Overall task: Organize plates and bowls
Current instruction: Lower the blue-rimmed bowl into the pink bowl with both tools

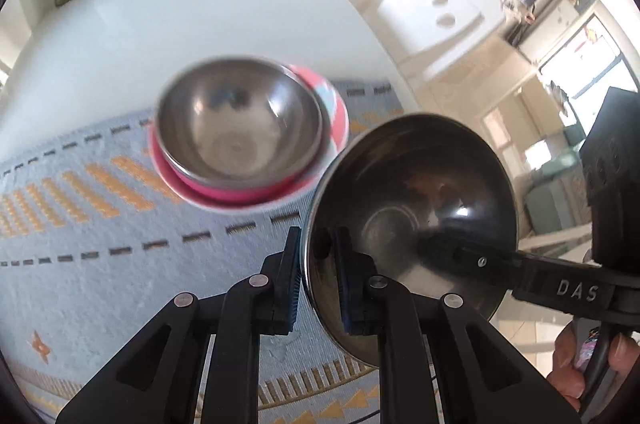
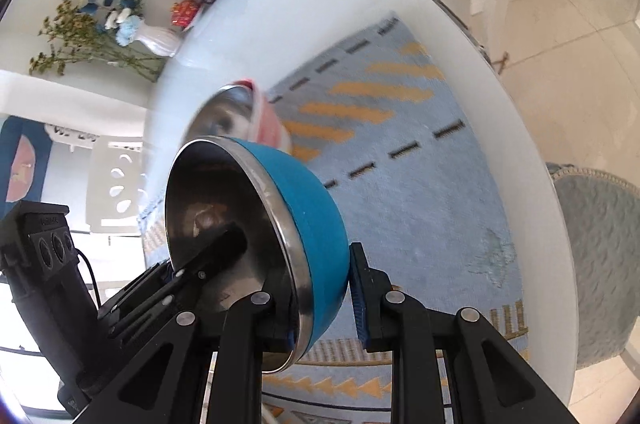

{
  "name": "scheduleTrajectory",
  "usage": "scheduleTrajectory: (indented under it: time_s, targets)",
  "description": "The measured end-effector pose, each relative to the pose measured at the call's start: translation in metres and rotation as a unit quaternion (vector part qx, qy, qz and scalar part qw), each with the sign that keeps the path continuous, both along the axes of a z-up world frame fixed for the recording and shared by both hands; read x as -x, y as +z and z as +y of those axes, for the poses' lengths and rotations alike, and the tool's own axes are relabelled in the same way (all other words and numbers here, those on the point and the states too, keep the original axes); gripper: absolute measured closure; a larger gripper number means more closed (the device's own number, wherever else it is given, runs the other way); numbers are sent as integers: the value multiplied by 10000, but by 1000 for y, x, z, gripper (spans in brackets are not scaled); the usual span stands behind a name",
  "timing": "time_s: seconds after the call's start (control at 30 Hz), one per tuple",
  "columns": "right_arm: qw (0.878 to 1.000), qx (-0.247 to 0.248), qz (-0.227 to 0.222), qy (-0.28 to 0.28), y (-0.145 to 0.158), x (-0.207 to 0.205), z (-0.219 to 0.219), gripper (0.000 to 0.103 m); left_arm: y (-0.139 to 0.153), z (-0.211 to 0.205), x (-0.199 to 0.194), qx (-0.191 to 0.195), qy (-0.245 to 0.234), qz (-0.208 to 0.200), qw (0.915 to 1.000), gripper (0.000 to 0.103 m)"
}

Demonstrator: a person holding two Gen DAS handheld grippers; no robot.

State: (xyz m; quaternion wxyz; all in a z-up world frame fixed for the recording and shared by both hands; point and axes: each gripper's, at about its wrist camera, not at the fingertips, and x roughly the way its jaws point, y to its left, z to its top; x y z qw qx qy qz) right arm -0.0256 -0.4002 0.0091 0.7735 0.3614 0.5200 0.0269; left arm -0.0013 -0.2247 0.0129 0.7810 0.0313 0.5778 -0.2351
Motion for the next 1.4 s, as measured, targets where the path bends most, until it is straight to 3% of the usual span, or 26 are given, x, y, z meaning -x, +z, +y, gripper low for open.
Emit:
scheduleTrajectory:
  time_s: [0.23, 0.37, 0.73, 1.07, 1.4]
  targets:
    - [9984, 339, -364, 265, 47, -39, 17, 82, 35, 15, -28, 25, 79, -387, 9992, 90]
    - [9968, 435, -444, 494, 54, -65, 27, 82, 42, 20, -50, 21, 222, -467, 9987, 90]
    - [9955, 669, -217, 638, 32, -113, 48, 82, 12, 35, -83, -189, 491, -239, 9983, 90]
    - [9956, 774, -80, 525, 8, -130, 51, 82, -12, 34, -97, -307, 328, -165, 9989, 87]
    - [9958, 784, -99, 459, 12, -126, 45, 80, -11, 39, -100, 14, 310, -68, 9995, 75]
